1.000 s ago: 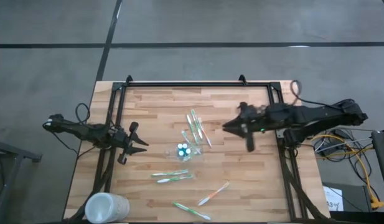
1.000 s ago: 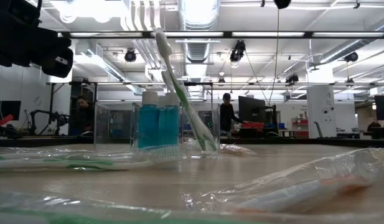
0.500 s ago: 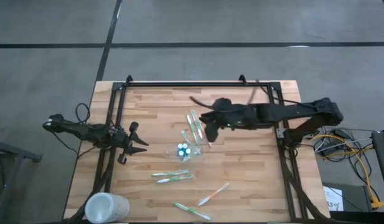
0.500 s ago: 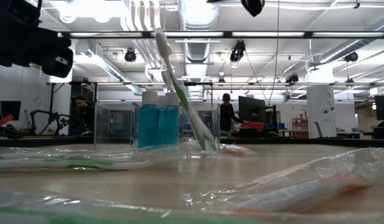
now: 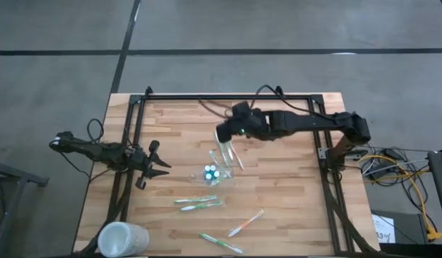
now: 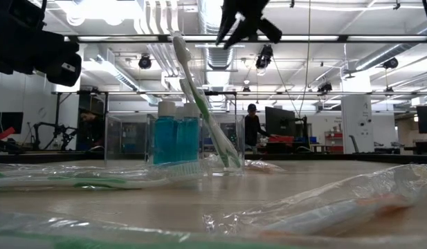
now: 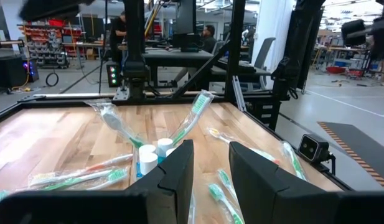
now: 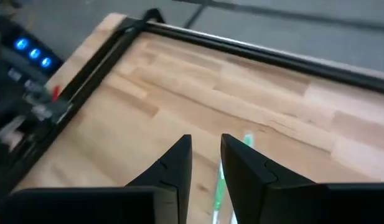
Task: Pick & Place toothbrushing station
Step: Put the green toothbrush into the transparent organizer
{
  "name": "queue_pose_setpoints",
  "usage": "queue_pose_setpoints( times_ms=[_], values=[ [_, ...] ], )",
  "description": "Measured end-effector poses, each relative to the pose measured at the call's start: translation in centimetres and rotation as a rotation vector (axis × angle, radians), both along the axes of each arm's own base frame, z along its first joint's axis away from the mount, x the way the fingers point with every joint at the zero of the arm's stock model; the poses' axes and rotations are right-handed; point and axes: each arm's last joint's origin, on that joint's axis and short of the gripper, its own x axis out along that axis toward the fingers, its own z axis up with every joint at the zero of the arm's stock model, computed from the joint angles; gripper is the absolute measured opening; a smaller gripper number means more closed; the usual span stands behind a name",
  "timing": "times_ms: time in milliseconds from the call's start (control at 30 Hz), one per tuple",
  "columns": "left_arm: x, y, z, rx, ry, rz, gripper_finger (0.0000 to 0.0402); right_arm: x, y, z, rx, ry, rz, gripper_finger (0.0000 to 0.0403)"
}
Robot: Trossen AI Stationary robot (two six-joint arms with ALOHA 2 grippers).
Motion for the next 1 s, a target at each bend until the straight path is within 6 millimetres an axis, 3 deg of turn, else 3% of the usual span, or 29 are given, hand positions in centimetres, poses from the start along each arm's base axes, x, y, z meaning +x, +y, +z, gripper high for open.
queue_pose_setpoints(
  times_ms=[333,467,1000],
  values=[
    [0.0,0.0,0.0,0.000,0.001,0.000,0.0108,1.6,-5.4,-4.3,0.256,0.101,0.076,0.0109],
    [0.0,0.0,0.0,0.000,0.001,0.000,0.0108,2.1,-7.2,-6.0,0.277,0.155,0.117,0.0122],
    [0.0,0.0,0.0,0.000,0.001,0.000,0.0108,3.9,-11.7,-12.4,0.410,0.262,0.095,0.0172]
  ],
)
